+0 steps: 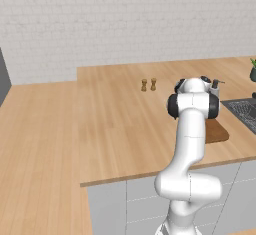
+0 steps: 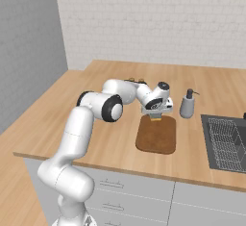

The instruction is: Pick up the sponge from the counter and clean the cutting board by briefly scrubbing or pressing down on the cutting board. Once finished, release the sponge.

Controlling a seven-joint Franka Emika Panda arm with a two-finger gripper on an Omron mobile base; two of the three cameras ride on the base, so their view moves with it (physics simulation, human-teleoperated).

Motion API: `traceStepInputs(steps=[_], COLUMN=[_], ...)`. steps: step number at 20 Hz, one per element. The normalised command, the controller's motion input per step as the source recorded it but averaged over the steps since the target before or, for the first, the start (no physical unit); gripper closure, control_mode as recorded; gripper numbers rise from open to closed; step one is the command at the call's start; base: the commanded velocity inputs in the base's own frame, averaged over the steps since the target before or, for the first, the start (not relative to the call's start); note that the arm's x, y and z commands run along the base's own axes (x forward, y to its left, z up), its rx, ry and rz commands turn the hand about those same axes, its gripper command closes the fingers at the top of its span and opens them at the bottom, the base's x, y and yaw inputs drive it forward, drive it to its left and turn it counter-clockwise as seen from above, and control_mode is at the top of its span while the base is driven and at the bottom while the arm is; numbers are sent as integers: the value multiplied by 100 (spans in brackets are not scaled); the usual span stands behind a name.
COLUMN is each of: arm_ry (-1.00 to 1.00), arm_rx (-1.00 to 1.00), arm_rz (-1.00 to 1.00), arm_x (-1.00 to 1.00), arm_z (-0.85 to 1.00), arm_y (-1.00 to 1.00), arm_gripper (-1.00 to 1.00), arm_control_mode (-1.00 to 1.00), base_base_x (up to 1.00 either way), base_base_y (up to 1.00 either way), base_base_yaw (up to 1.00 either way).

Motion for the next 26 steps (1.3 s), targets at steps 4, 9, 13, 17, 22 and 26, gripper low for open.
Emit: traceStepInputs(steps=[4,9,13,17,22,26], arm_ry=[18,-1,-16,-13,-9,0], arm_rx=[0,0,0,0,0,1], arm_rz=[0,0,0,0,0,0], arm_x=[1,-50,-79,-50,-5,-26], arm_z=[-79,-35,-41,-65,-17,6], arm_y=[-59,-72,-54,-11,-1,-17], arm_gripper=[100,100,100,100,100,100], arm_control_mode=[-100,-100,-100,-100,-100,-100], base_base_x=[0,0,0,0,0,0], base_base_y=[0,0,0,0,0,0], base_base_yaw=[0,0,0,0,0,0])
